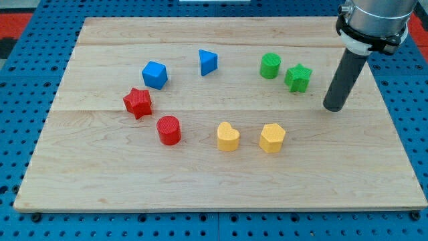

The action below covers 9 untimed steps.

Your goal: Move the green star along with the green circle slightly left and up

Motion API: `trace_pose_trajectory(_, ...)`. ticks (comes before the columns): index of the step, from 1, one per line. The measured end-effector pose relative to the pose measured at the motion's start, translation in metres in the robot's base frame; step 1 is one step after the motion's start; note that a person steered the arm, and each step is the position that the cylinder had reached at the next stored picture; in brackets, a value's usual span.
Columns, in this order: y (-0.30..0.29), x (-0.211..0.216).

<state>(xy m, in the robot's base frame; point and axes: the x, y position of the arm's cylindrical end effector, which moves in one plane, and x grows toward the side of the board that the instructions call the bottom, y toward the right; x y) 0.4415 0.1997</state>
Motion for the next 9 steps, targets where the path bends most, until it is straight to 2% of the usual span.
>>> trace_pose_trajectory(1,0.018,0.004)
trace_pose_trajectory(3,-0.015,-0.028)
trace_pose_trajectory(9,-0.063,-0.103)
